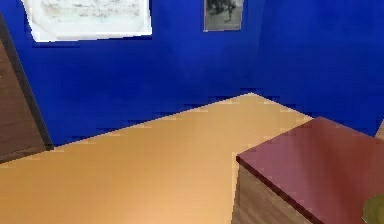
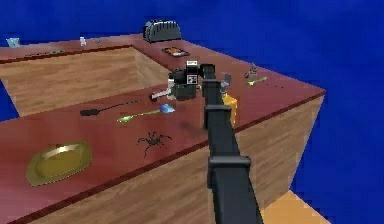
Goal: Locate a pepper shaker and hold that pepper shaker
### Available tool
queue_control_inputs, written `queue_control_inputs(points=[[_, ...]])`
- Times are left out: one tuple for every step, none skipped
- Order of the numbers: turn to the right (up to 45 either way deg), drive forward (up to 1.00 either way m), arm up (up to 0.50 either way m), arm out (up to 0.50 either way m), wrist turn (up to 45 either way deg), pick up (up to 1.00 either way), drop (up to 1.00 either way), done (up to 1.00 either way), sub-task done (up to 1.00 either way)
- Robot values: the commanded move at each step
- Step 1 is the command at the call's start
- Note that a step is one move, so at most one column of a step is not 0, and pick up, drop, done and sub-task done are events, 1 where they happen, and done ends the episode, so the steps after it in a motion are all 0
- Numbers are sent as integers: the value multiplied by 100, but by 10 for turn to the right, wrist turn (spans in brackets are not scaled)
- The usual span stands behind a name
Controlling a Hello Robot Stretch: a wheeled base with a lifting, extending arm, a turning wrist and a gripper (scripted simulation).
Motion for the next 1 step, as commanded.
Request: queue_control_inputs(points=[[0,0,0,0,0,0,0,100,0]])
